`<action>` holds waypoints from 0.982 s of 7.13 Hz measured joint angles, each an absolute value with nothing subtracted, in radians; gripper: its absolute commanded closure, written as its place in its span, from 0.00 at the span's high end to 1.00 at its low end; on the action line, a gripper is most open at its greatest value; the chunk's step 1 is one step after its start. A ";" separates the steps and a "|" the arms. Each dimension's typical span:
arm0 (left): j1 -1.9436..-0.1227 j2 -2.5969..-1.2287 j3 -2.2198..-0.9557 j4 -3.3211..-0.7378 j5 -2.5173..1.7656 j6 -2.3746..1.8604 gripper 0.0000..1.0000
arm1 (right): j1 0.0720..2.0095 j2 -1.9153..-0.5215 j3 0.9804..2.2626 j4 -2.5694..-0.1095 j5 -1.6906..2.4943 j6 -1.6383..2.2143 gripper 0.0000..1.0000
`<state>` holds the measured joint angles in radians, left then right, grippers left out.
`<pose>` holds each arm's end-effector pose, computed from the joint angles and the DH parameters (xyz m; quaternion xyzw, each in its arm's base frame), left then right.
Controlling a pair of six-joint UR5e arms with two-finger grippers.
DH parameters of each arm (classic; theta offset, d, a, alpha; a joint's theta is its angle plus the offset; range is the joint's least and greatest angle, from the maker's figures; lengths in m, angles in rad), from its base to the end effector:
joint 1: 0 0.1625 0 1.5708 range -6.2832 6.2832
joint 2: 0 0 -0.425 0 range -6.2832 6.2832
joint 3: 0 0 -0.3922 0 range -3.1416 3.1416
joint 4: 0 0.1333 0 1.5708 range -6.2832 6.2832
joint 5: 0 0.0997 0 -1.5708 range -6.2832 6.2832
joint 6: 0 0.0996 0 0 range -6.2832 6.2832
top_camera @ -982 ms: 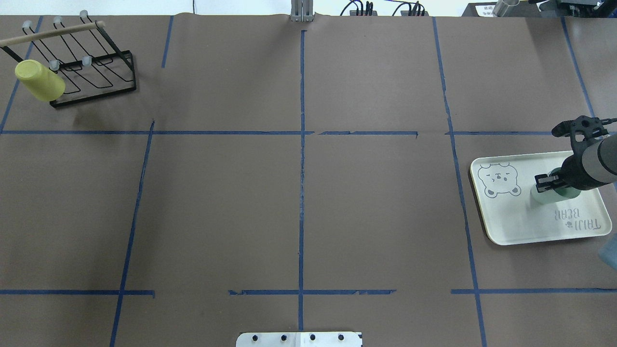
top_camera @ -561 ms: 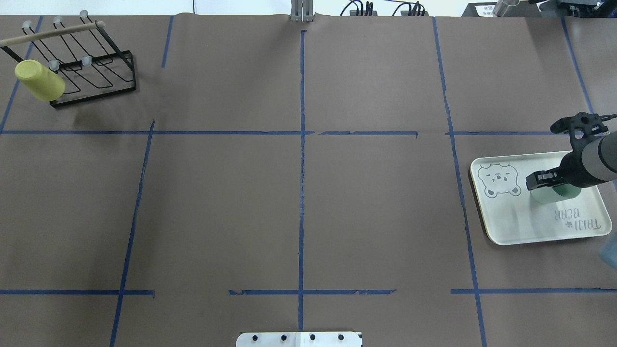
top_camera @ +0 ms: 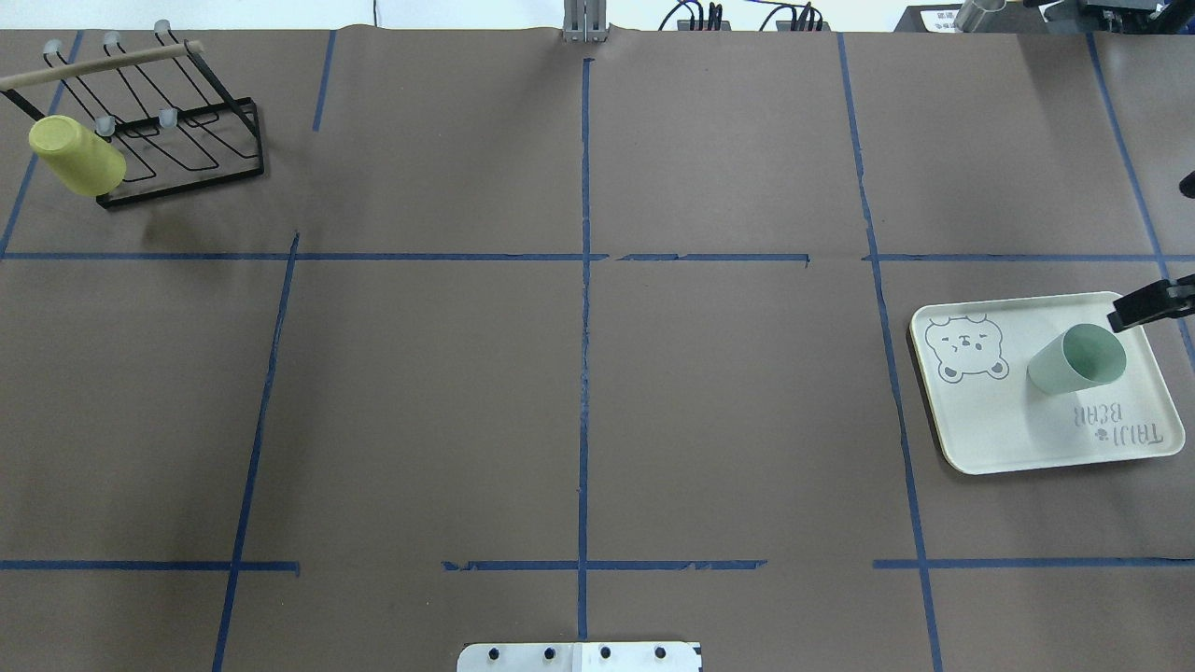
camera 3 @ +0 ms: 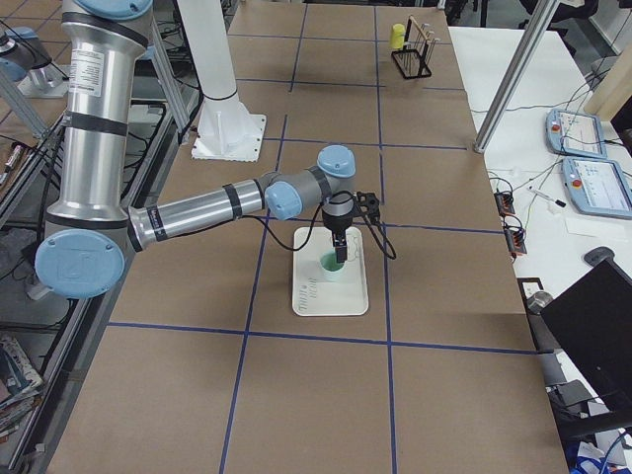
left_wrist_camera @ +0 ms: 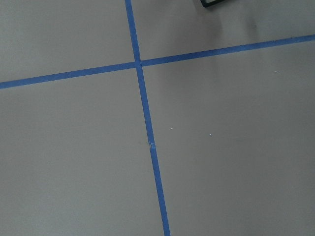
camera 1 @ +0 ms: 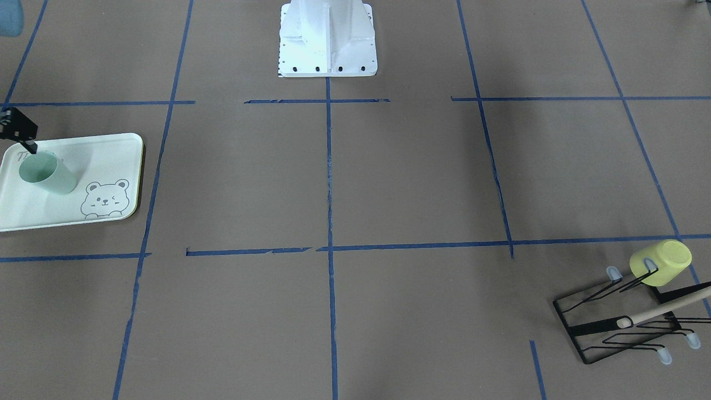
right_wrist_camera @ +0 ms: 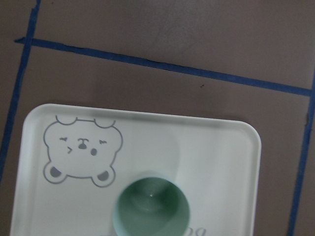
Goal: Left arm grabs green cup and hands to right arm on tray
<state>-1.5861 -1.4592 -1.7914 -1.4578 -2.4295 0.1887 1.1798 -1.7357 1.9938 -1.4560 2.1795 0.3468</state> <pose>-0.0647 -0.4410 0.6077 0.0406 0.4143 0.0779 0.9059 -0.0941 -0.4285 0.5214 0.0588 -0.3384 -0.0763 0.9361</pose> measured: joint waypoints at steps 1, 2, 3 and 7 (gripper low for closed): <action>-1.586 -1.459 -1.790 -1.464 -2.429 0.190 1.00 | 1.257 -1.773 1.998 -1.500 2.202 0.206 1.00; -1.586 -1.457 -1.784 -1.467 -2.428 0.192 1.00 | 1.335 -1.802 1.998 -1.550 2.234 0.090 1.00; -1.586 -1.455 -1.776 -1.467 -2.424 0.193 1.00 | 1.401 -1.822 1.999 -1.609 2.260 0.013 1.00; -1.586 -1.421 -1.775 -1.464 -2.394 0.194 1.00 | 1.481 -1.862 1.980 -1.707 2.272 -0.034 1.00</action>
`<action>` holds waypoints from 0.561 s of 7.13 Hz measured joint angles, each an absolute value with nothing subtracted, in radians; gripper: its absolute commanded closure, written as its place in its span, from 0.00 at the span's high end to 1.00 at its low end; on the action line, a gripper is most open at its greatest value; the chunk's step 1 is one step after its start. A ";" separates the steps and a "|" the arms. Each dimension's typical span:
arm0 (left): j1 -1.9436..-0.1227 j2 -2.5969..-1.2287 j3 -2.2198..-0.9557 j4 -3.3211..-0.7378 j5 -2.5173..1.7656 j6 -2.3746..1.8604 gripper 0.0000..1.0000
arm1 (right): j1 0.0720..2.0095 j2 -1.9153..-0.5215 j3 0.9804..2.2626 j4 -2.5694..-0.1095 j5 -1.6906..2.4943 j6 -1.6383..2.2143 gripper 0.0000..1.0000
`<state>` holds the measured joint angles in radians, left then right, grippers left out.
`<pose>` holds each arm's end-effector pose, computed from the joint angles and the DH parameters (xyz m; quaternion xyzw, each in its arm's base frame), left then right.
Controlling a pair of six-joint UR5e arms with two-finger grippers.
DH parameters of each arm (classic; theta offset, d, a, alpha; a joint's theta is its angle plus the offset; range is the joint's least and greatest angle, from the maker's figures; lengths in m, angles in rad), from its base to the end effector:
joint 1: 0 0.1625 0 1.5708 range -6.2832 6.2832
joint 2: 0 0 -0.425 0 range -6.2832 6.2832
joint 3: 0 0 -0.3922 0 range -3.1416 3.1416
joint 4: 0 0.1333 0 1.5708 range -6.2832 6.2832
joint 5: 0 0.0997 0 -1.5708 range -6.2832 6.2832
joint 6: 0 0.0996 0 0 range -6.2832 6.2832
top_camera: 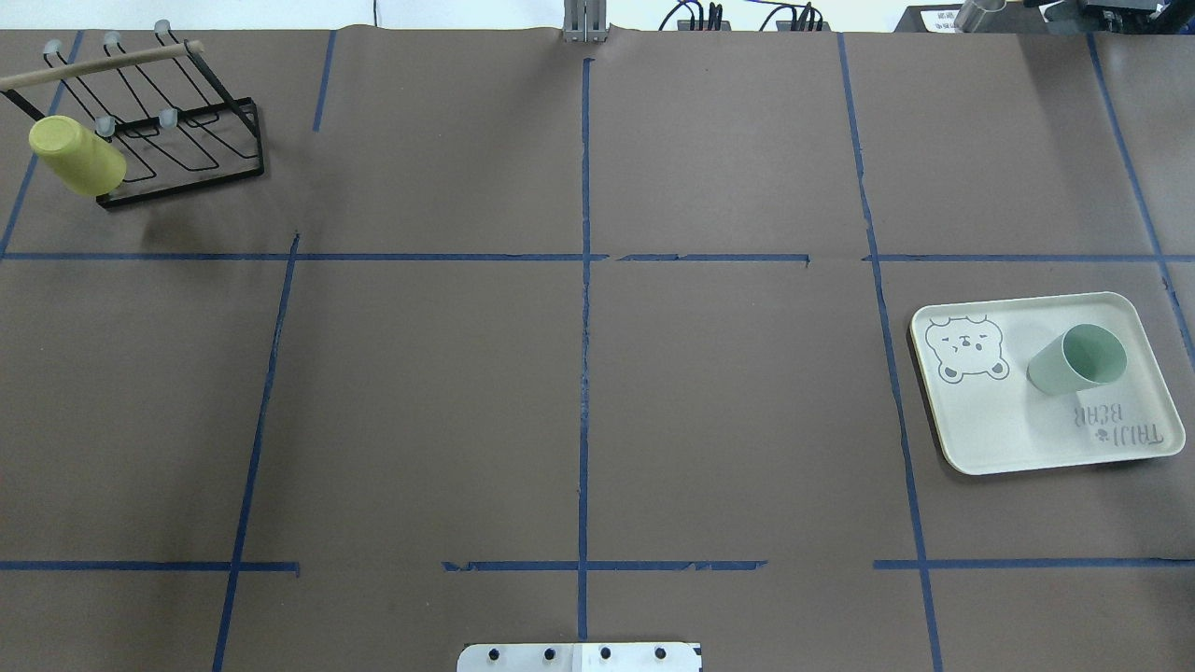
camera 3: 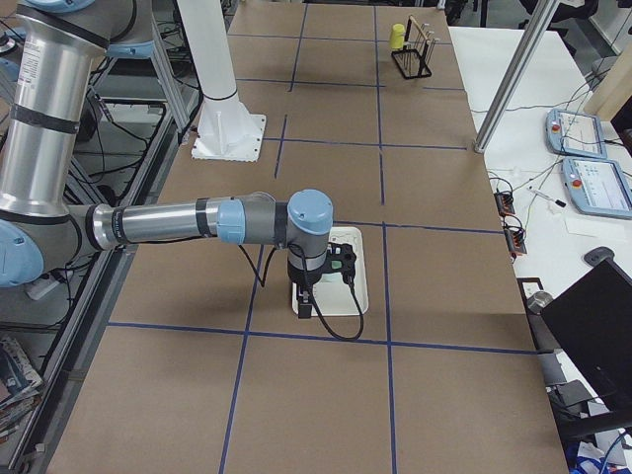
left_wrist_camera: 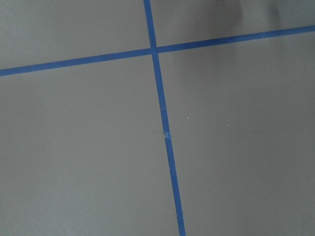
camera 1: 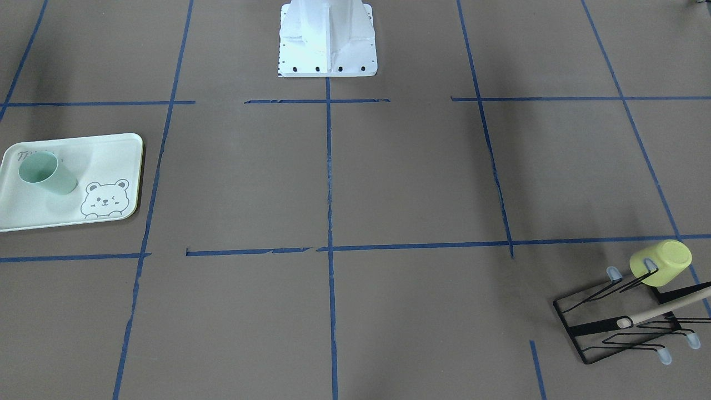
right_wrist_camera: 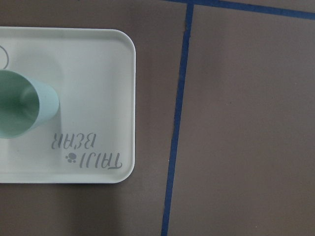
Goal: Left arm grabs green cup and hands to right arm on tray
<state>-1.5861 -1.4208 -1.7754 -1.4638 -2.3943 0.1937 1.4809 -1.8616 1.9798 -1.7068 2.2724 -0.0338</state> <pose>-0.0667 -0.4232 0.6341 0.0179 0.4004 0.0712 0.9134 0.0359 -0.3707 0.6012 -0.0180 -0.3433 -0.0550 0.9375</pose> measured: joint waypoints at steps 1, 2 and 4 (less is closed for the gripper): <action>-1.586 -1.414 -1.779 -1.464 -2.392 0.194 1.00 | 1.481 -1.861 1.966 -1.705 2.274 -0.034 1.00; -1.586 -1.412 -1.782 -1.465 -2.391 0.195 1.00 | 1.481 -1.860 1.959 -1.704 2.275 -0.034 1.00; -1.586 -1.410 -1.787 -1.465 -2.390 0.195 1.00 | 1.480 -1.858 1.954 -1.702 2.275 -0.034 1.00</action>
